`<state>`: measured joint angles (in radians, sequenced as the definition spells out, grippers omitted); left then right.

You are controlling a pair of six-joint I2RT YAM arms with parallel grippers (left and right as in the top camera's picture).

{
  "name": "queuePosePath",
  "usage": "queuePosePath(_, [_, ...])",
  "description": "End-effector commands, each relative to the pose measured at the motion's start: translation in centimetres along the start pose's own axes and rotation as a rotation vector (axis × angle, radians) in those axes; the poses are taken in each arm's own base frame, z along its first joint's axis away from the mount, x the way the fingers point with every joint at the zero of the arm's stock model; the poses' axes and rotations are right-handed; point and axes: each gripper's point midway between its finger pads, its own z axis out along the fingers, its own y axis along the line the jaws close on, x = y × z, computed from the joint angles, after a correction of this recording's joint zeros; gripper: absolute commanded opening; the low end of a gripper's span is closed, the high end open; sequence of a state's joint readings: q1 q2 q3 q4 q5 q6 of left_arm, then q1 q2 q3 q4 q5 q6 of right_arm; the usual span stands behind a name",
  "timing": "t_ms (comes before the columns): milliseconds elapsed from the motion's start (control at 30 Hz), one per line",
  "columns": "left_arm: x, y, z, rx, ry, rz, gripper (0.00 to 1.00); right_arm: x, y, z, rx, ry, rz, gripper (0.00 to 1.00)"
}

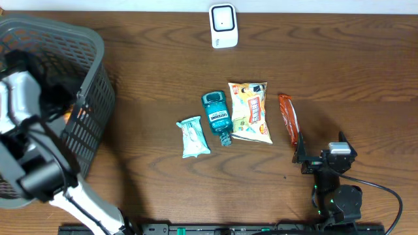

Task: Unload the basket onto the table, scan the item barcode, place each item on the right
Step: 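Reach into basket and grasp the small orange box with left gripper, then carry the orange box to the table center and release it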

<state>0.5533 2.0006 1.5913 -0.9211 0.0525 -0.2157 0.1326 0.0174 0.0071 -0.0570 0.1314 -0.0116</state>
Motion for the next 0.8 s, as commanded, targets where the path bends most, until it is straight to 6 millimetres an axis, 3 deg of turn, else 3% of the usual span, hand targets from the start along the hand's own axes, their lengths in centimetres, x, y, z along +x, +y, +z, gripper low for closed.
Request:
queuePosePath(0, [-1.9, 1.5, -6.9, -0.010, -0.190, -0.148, 0.07, 0.1, 0.0, 0.0, 0.003, 0.000, -0.005, 0.99])
queuePosePath(233, [-1.5, 1.5, -17.0, 0.108, -0.420, -0.309, 0.08, 0.1, 0.0, 0.0, 0.003, 0.001, -0.005, 0.99])
queuePosePath(333, [-0.4, 1.7, -22.0, 0.191, -0.527, -0.390, 0.07, 0.1, 0.0, 0.0, 0.003, 0.001, -0.005, 0.99])
queuePosePath(367, [0.4, 1.8, -24.5, 0.235, -0.580, -0.425, 0.07, 0.1, 0.0, 0.0, 0.003, 0.001, -0.005, 0.99])
queuePosePath(467, [2.7, 1.3, -29.1, 0.359, -0.661, -0.430, 0.07, 0.1, 0.0, 0.0, 0.003, 0.001, -0.005, 0.99])
queuePosePath(633, [8.1, -2.9, -34.7, 0.640, -0.671, -0.242, 0.07, 0.1, 0.0, 0.0, 0.003, 0.001, -0.005, 0.99])
queuePosePath(767, [14.0, -7.6, -35.9, 0.786, -0.570, 0.050, 0.07, 0.1, 0.0, 0.0, 0.003, 0.000, -0.005, 0.99])
